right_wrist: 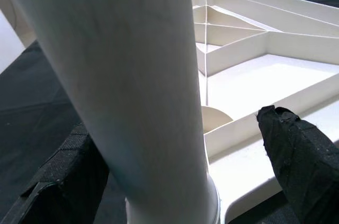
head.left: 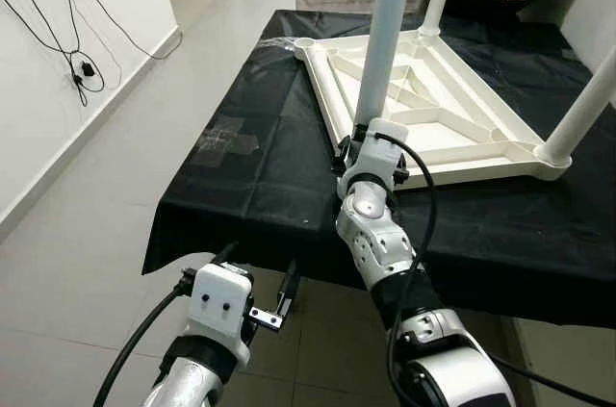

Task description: Building children table

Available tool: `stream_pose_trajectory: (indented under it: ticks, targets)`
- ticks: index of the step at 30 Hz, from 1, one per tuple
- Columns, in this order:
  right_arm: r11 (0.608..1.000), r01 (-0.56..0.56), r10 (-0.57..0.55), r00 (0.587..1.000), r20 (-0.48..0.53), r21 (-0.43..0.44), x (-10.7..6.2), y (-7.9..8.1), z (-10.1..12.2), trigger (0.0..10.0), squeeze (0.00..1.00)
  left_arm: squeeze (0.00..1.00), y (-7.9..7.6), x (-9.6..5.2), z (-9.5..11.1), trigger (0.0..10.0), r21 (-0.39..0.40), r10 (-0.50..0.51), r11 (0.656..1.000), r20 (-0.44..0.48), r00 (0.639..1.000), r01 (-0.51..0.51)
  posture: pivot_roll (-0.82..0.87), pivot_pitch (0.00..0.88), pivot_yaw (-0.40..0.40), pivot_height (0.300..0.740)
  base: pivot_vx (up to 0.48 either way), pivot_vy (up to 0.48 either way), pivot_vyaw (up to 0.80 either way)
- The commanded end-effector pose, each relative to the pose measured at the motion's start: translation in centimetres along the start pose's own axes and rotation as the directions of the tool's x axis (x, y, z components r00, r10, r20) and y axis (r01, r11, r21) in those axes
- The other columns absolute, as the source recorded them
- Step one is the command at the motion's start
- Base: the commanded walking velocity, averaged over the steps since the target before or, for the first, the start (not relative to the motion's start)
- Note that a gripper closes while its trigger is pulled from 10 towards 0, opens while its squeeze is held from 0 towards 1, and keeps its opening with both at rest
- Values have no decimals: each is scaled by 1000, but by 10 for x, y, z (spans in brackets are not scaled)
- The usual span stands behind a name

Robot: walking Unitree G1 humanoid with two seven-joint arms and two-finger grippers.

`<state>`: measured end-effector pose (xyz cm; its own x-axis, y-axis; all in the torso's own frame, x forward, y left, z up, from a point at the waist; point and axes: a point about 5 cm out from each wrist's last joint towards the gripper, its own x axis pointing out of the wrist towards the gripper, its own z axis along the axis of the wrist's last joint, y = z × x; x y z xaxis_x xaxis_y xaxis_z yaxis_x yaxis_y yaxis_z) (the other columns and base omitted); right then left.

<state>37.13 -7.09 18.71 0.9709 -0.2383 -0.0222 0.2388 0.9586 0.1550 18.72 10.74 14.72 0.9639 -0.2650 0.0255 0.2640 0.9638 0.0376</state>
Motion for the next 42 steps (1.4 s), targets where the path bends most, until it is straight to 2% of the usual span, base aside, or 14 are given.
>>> stream_pose_trajectory:
  ticks: [1, 7, 16, 18, 20, 21, 23, 24, 25, 26, 28, 30, 34, 42]
  targets:
    - [999, -48, 49, 996, -69, 17, -12, 3, -19, 10000, 0, 0, 1, 1, -4, 10000, -7, 1, 1000, -13, 1000, -1, 93, 74, -1, 740, 0, 0, 0]
    - [981, -192, 190, 978, -88, -25, -23, -8, -22, 10000, 0, 0, 2, 2, -5, 10000, -4, 4, 1000, -8, 1000, -4, 89, 65, -5, 740, 0, 0, 0]
    - [949, -309, 298, 943, -147, -55, -37, -28, -30, 10000, 0, 0, 3, 1, -6, 10000, -2, 4, 1000, -8, 1000, -4, 83, 52, -6, 740, 0, 0, 0]
    - [917, -391, 376, 913, -155, -79, -46, -43, -34, 10000, 0, 0, 3, -1, -8, 10000, 0, 8, 1000, -15, 1000, -8, 84, 47, -5, 740, 0, 0, 0]
    - [917, -391, 376, 913, -155, -79, -46, -43, -34, 10000, 0, 0, 3, -1, -8, 10000, 0, 8, 1000, -15, 1000, -8, 84, 47, -5, 740, 0, 0, 0]
    - [890, -443, 424, 891, -164, -110, -52, -54, -39, 10000, 0, 0, 4, -3, -11, 10000, 2, 15, 1000, -31, 999, -15, 75, 42, -8, 740, 0, 0, 0]
    - [890, -443, 424, 891, -164, -110, -52, -54, -39, 10000, 0, 0, 4, -3, -11, 10000, 2, 15, 1000, -31, 999, -15, 75, 42, -8, 740, 0, 0, 0]
    - [871, -467, 445, 881, -159, -150, -57, -69, -46, 10000, 0, 0, 5, -6, -18, 10000, 10, 36, 999, -60, 998, -36, 70, 34, -9, 740, 0, 0, 0]
    - [871, -467, 445, 881, -159, -150, -57, -69, -46, 10000, 0, 0, 5, -6, -18, 10000, 10, 36, 999, -60, 998, -36, 70, 34, -9, 740, 0, 0, 0]
    - [862, -478, 456, 877, -155, -169, -61, -80, -51, 10000, 0, 0, 5, -9, -24, 10000, 17, 61, 998, -86, 994, -59, 70, 34, -9, 740, 0, 0, 0]
    - [862, -478, 456, 877, -155, -169, -61, -80, -51, 10000, 0, 0, 5, -9, -24, 10000, 17, 61, 998, -86, 994, -59, 70, 34, -9, 740, 0, 0, 0]
    - [854, -485, 459, 873, -164, -190, -66, -91, -59, 10000, 0, 0, 7, -12, -33, 10000, 27, 115, 993, -125, 986, -112, 69, 27, -7, 740, 0, 0, 0]
    - [849, -503, 473, 860, -192, -161, -69, -90, -65, 10000, 0, 0, 16, -13, -40, 10000, 13, 201, 979, -157, 967, -202, 73, 17, -12, 740, 0, 0, 0]
    - [846, -506, 474, 858, -197, -167, -63, -93, -65, 10000, 0, 0, 19, -12, -45, 10000, -16, 212, 976, -178, 961, -218, 75, 19, -18, 740, 167, -315, 0]
